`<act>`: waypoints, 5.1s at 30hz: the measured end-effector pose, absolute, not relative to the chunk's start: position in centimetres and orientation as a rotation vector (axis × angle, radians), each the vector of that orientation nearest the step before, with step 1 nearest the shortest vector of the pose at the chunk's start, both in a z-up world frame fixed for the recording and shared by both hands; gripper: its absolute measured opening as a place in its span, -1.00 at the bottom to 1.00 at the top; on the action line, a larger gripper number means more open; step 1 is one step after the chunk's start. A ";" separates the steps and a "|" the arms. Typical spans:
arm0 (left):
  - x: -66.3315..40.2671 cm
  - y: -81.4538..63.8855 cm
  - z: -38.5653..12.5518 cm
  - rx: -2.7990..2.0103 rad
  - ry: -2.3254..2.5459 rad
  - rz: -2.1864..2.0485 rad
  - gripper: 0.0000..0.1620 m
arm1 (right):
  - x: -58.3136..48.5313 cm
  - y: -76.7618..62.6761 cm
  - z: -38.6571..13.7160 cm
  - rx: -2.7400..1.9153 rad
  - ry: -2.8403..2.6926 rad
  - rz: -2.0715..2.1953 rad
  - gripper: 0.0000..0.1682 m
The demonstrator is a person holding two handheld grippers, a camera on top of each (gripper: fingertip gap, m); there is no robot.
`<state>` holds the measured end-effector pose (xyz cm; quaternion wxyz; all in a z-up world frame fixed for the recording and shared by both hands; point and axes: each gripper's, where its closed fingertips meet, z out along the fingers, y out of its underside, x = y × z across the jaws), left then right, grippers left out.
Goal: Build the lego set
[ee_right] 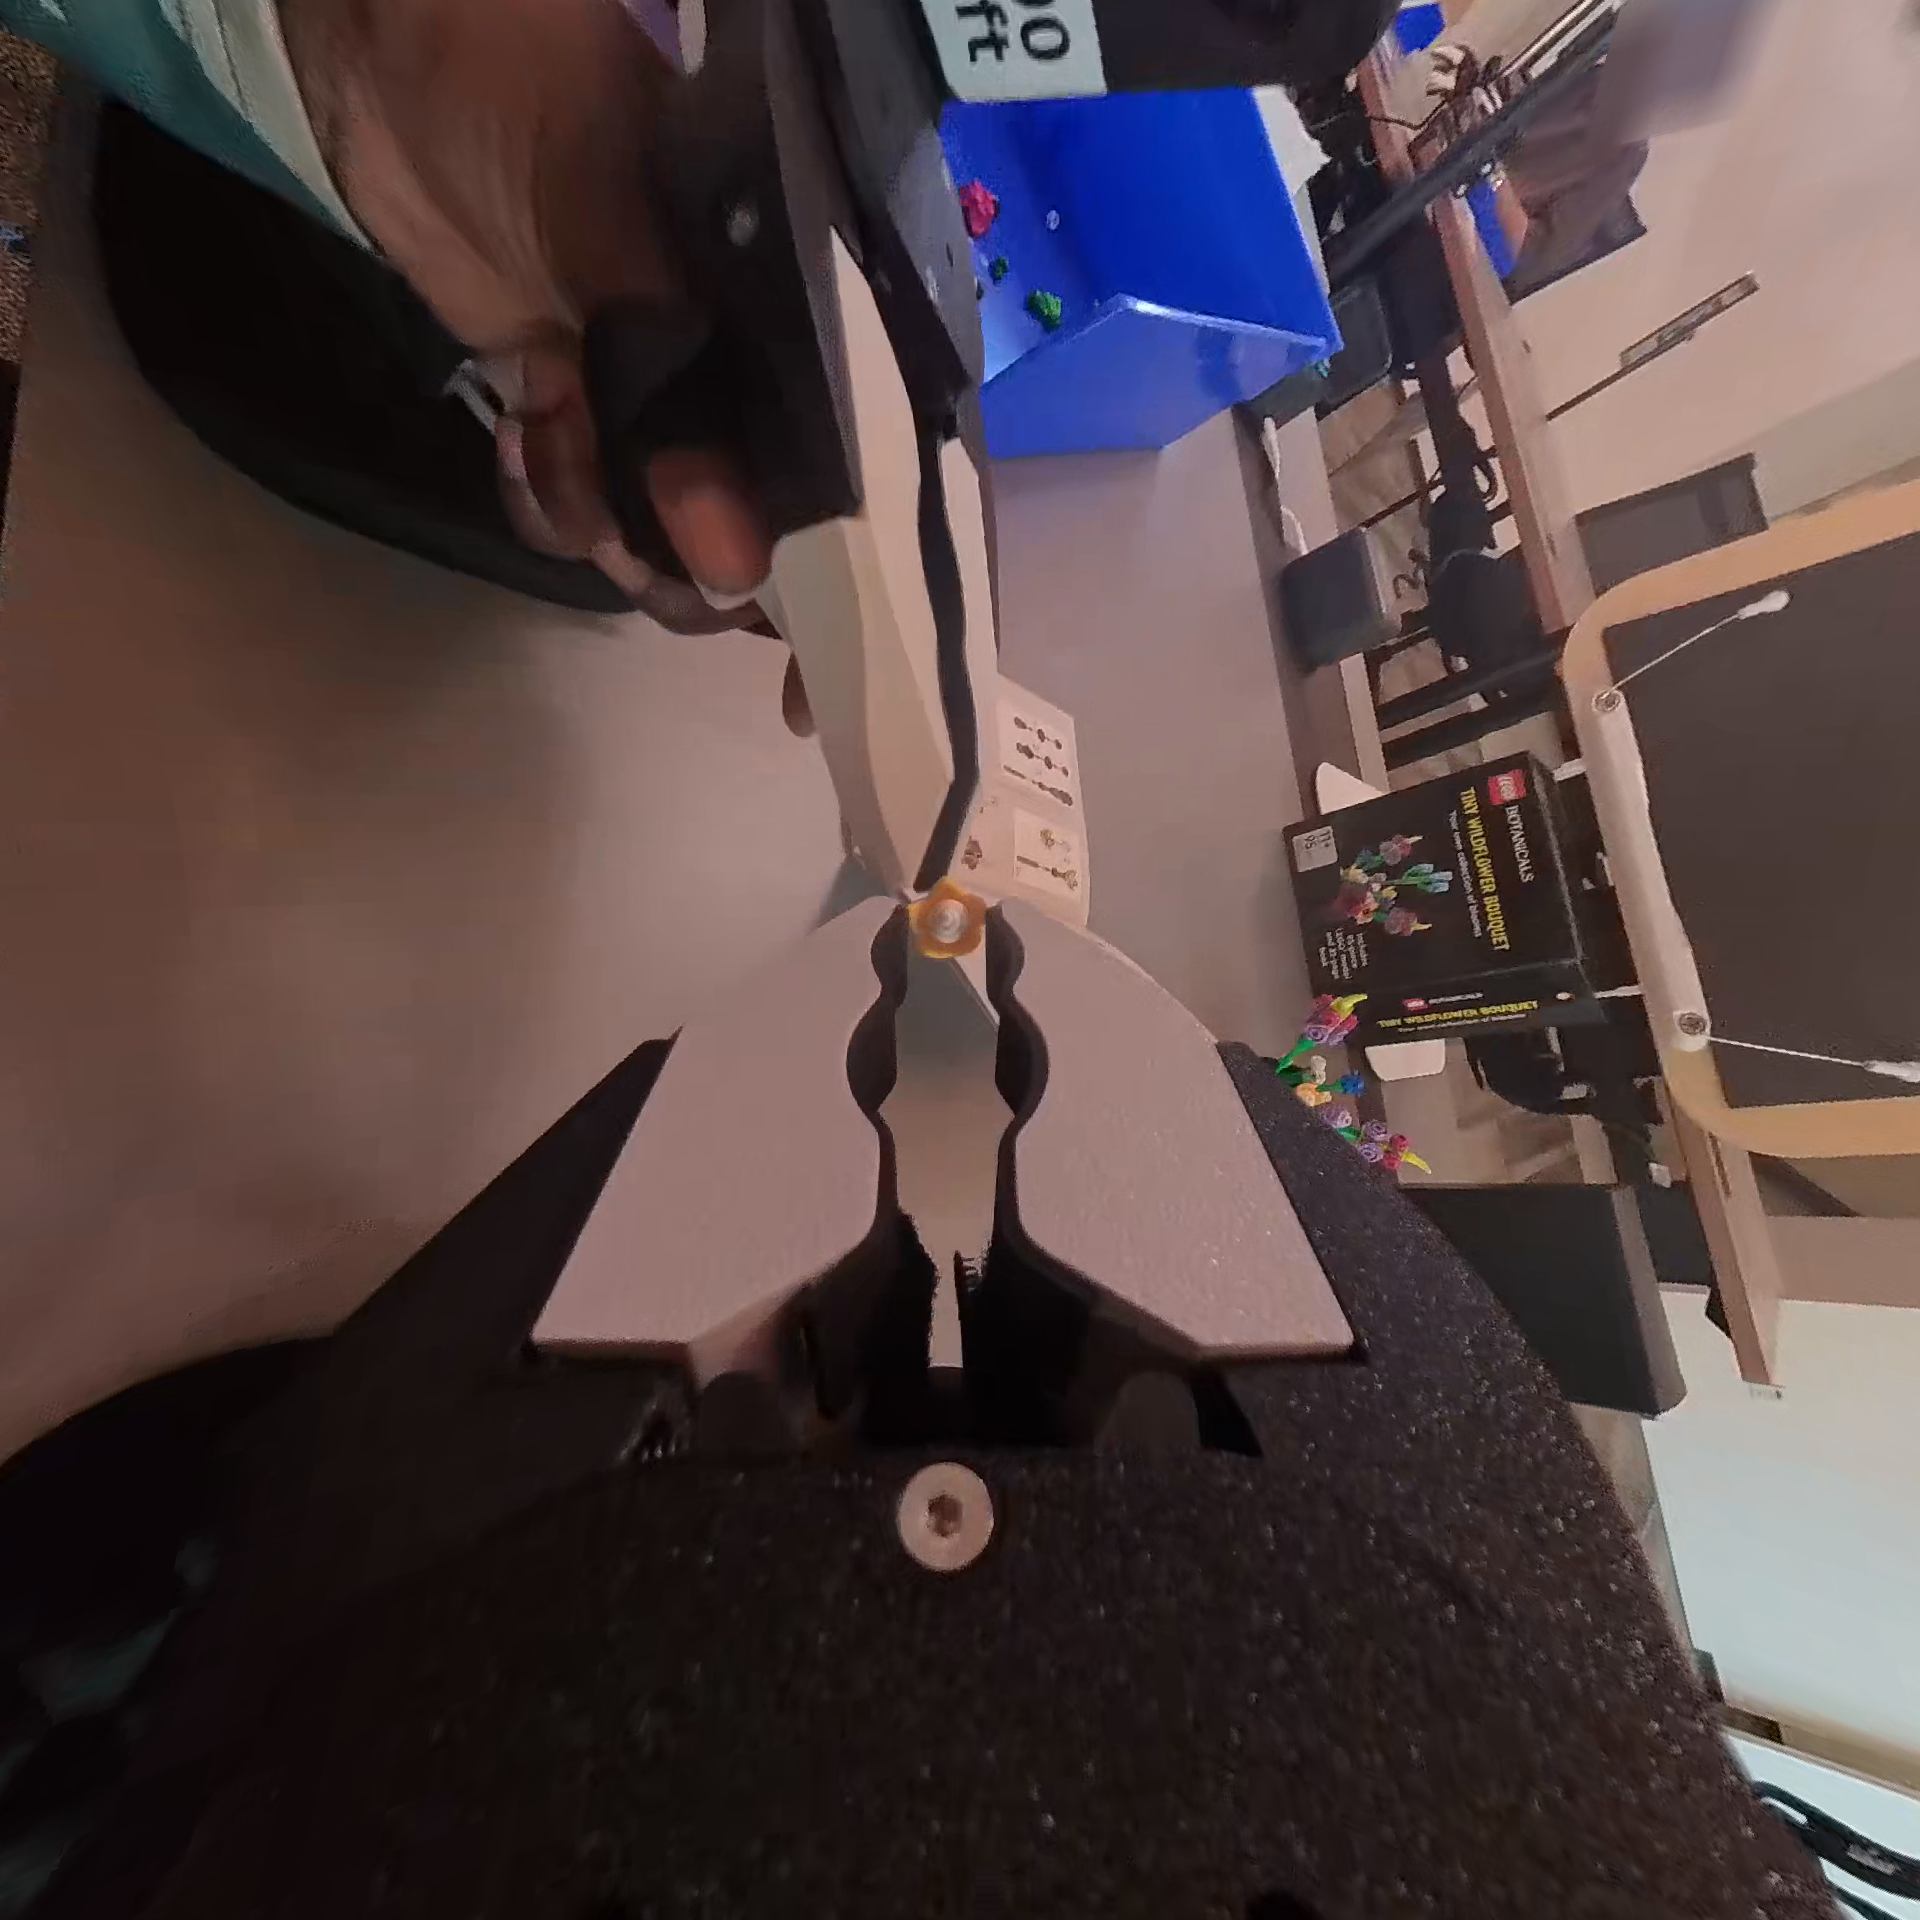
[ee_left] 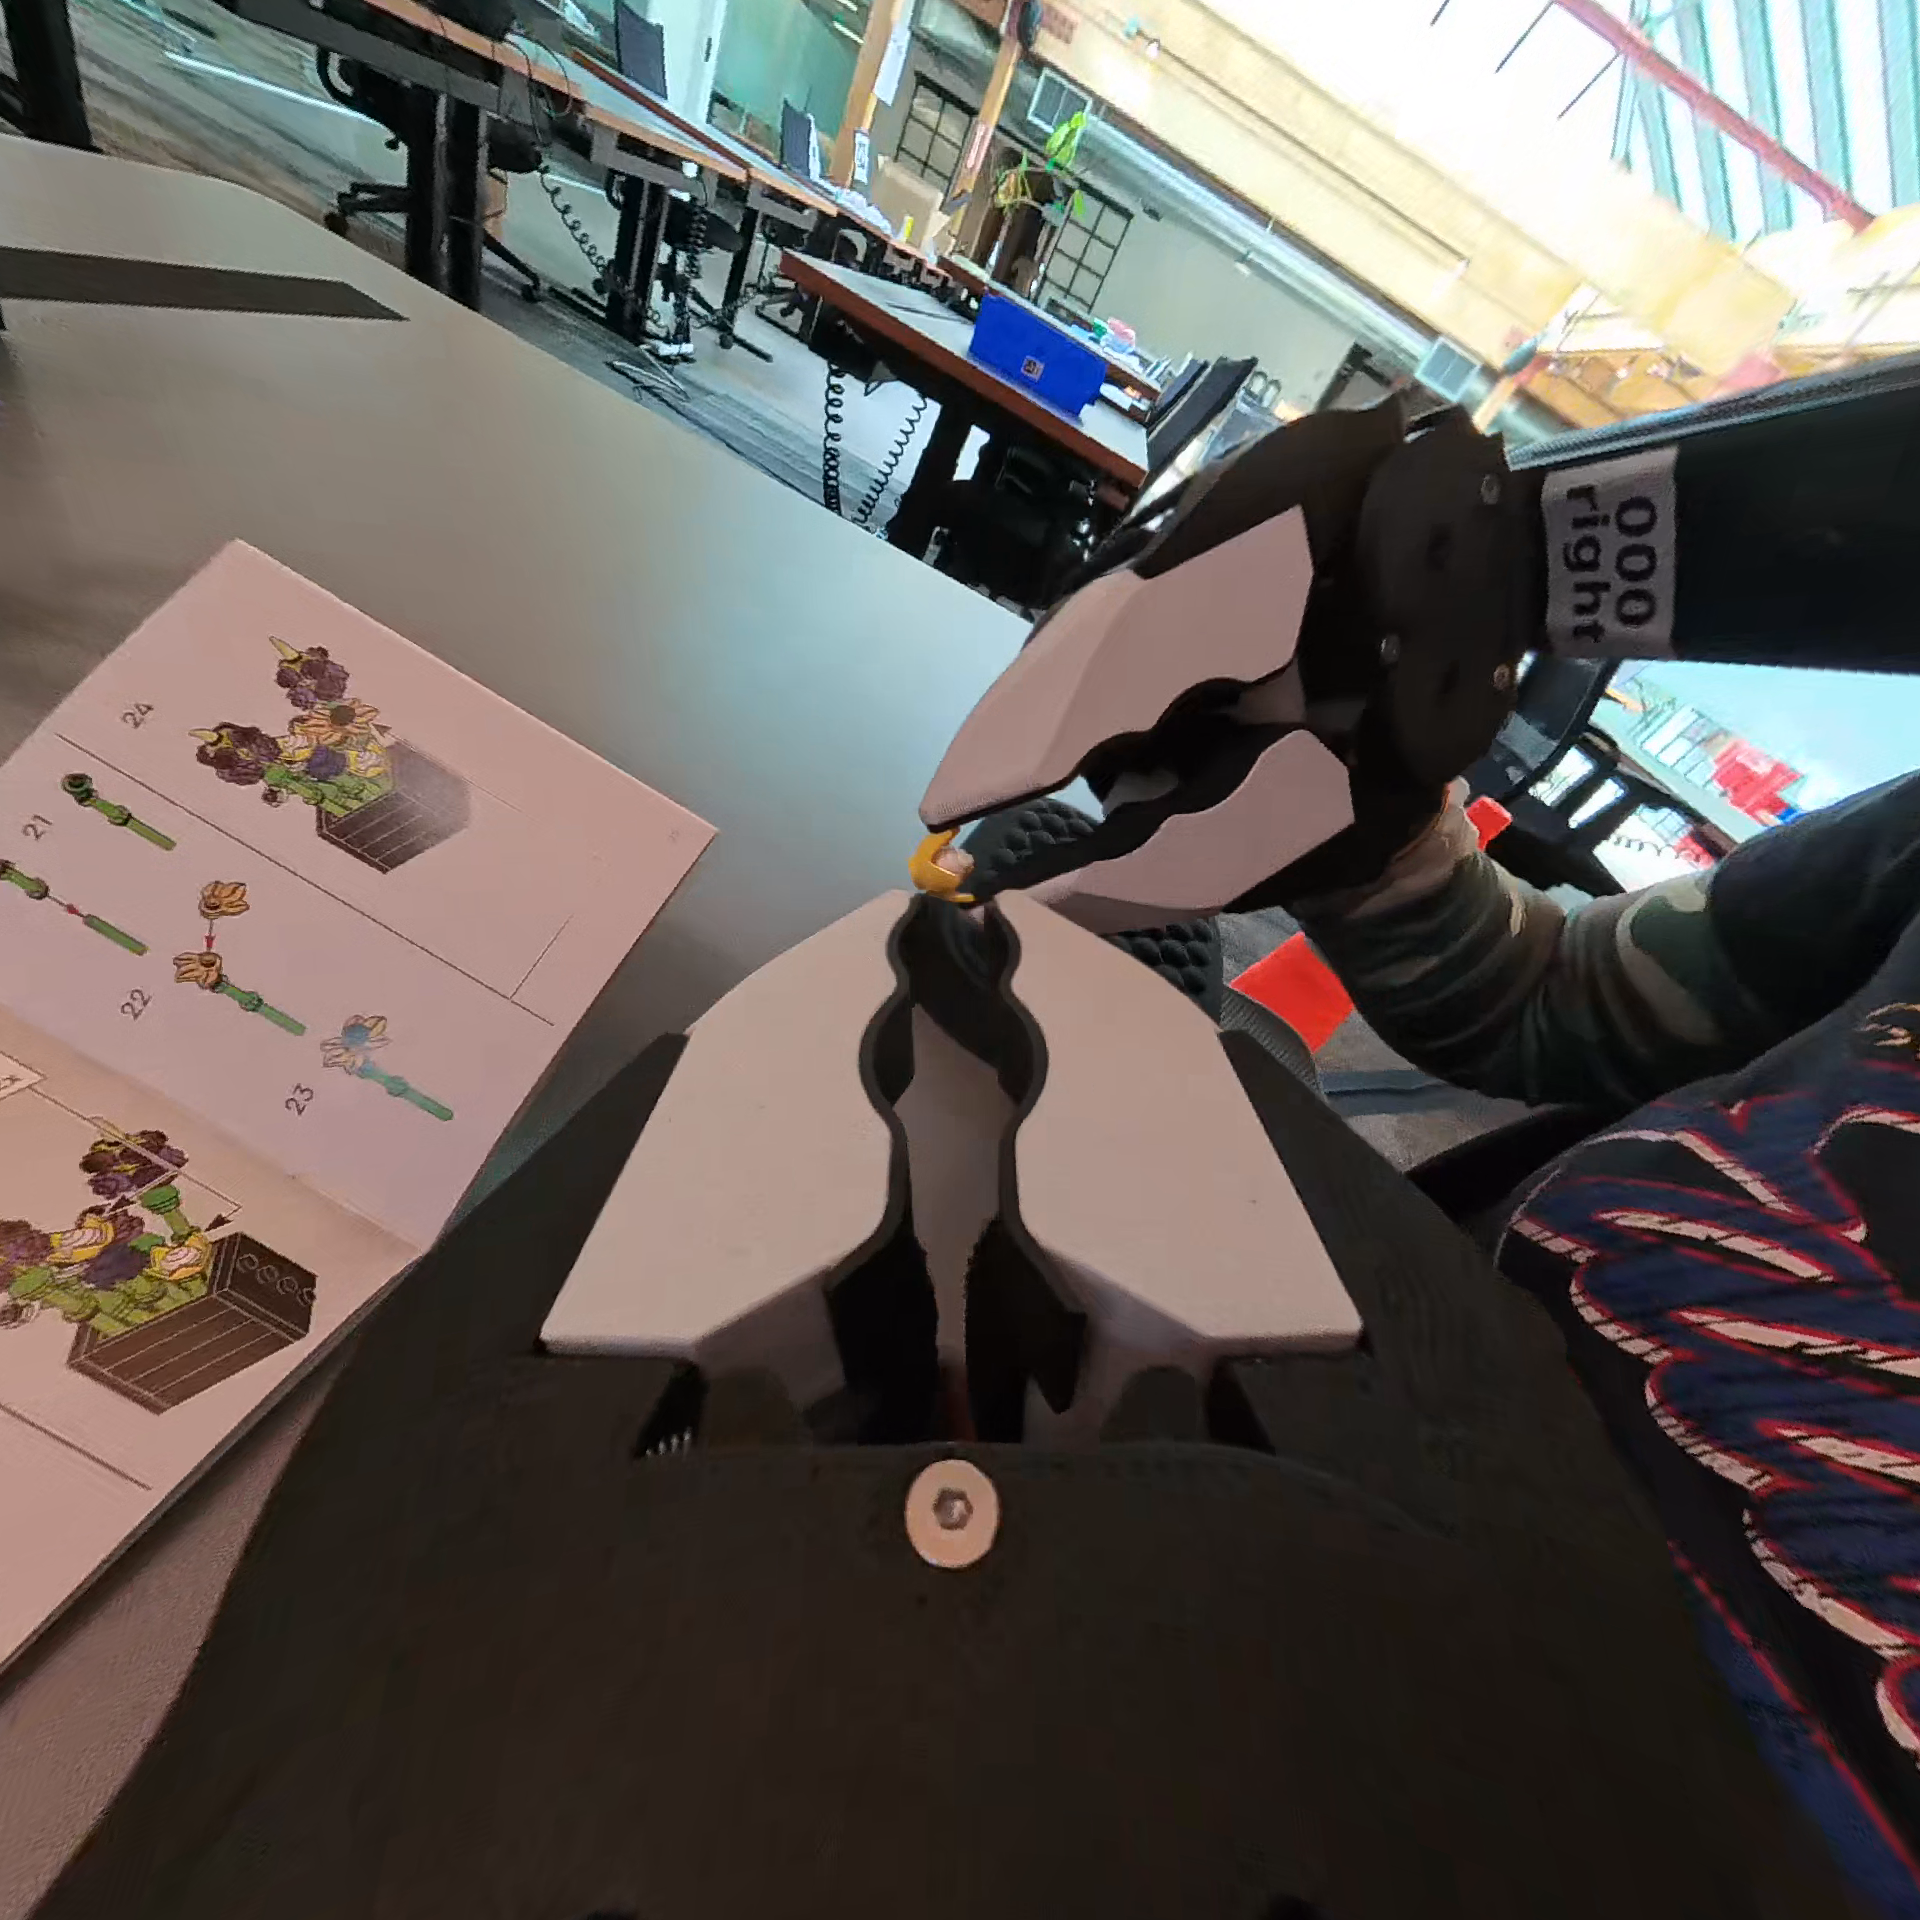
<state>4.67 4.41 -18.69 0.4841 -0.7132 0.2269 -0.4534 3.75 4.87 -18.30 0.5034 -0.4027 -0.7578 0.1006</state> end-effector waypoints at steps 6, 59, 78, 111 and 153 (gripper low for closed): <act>4.3 4.6 -18.2 -1.697 0.501 -1.151 -0.96 | 3.4 4.6 -17.8 -0.946 -1.816 0.204 -0.83; 2.7 4.2 -15.9 -1.532 0.475 -1.127 -1.00 | 1.9 4.0 -15.4 -0.845 -1.739 0.291 -0.83; 2.3 4.8 -16.0 -1.583 0.454 -1.004 -0.93 | 1.7 4.6 -15.7 -0.785 -1.771 0.096 -0.83; 2.7 1.2 -11.1 -1.189 0.257 -1.915 -0.99 | 1.6 1.0 -11.1 -0.717 -1.512 1.101 -0.85; 1.6 3.6 -12.8 -1.379 0.471 -1.064 -0.82 | 0.2 3.3 -13.3 -0.919 -1.549 0.821 -0.86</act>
